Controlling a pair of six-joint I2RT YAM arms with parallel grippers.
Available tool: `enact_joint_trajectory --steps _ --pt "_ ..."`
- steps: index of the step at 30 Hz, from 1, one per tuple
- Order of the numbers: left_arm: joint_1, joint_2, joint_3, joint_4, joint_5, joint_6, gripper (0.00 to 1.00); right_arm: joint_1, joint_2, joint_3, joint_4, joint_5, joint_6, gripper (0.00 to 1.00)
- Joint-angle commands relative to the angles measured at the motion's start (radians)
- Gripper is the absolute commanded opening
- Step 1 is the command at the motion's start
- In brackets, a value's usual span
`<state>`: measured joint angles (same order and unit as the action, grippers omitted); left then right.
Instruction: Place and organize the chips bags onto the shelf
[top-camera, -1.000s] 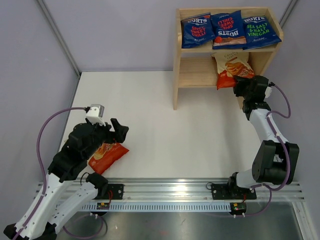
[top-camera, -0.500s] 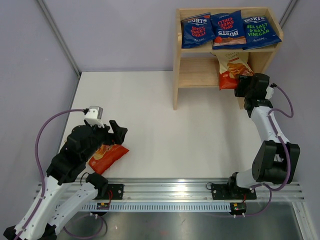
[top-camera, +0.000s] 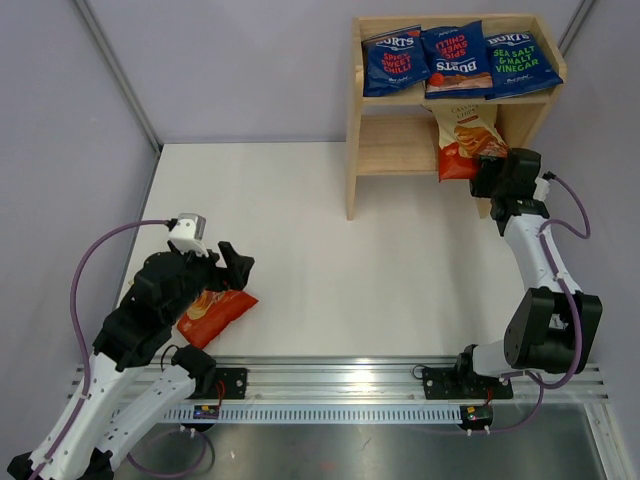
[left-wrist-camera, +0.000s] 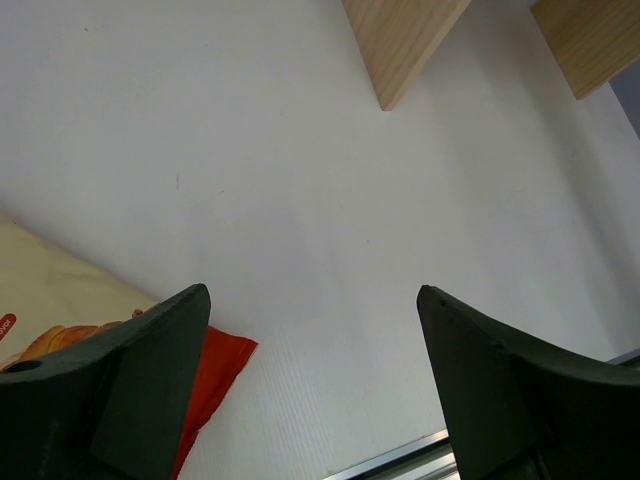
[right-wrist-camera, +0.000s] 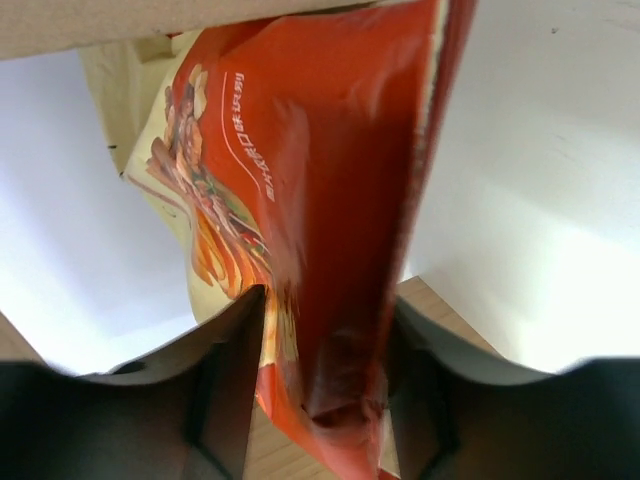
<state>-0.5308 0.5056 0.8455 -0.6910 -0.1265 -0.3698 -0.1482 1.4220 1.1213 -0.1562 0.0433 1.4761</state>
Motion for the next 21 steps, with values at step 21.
enact_joint_trajectory --steps 21 --pt "0.003 -0.018 -0.01 0.016 -0.028 0.014 0.87 -0.025 0.061 0.083 0.072 0.049 0.076 0.43"
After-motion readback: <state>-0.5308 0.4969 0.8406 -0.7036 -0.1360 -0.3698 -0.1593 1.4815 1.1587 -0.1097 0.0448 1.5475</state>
